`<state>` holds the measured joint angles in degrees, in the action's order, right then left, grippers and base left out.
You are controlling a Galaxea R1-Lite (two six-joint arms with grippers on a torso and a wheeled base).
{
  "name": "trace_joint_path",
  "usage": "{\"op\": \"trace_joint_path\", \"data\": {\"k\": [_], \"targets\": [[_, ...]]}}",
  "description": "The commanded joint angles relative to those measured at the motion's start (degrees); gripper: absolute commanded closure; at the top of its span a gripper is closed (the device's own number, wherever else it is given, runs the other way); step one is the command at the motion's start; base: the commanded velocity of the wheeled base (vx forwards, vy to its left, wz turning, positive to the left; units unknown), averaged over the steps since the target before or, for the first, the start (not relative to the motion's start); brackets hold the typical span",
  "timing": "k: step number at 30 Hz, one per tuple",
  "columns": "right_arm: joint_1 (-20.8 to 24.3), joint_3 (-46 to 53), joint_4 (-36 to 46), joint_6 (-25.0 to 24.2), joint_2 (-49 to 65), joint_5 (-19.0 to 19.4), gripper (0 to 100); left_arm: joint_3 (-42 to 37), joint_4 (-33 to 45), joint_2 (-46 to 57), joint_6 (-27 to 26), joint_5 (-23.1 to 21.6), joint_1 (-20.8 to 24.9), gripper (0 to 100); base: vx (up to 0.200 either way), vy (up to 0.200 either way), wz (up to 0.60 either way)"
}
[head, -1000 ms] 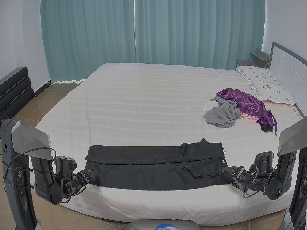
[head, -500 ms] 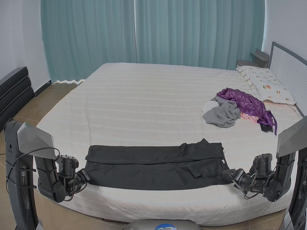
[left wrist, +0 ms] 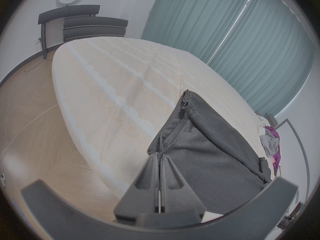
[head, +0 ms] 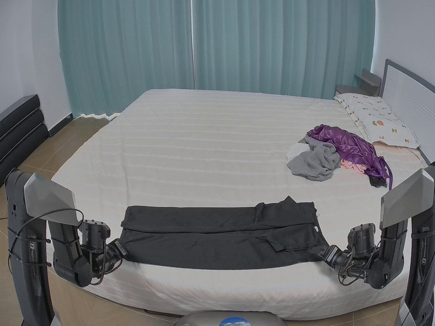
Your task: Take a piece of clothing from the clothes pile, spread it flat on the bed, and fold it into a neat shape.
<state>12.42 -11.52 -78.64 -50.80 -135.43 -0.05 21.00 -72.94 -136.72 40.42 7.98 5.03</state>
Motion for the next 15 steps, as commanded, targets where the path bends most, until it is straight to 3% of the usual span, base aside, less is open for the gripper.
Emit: {"op": "trace_joint_path", "data": {"k": [1,7,8,15], "targets": [[0.2,-3.1,0.0,-0.1,-1.7,-0.7,0,0.1,-0.1,0.0,0.0,0.0,0.1,100,0.0,0.0,0.0],[0.2,-6.1,0.2,0.3,-3.4,-2.4,0,0.1,-0.1,0.0,0.0,-0.1,0.1,100,0.0,0.0,0.0],[0.2,-6.4,0.2,0.4,-3.7,-2.5,100,0.1,-0.1,0.1,0.0,-0.1,0.2,100,0.0,0.0,0.0],[0.2,-5.4,0.1,0.4,-1.9,-3.9,100,0.2,-0.2,0.1,0.0,0.0,0.1,100,0.0,0.0,0.0]]}}
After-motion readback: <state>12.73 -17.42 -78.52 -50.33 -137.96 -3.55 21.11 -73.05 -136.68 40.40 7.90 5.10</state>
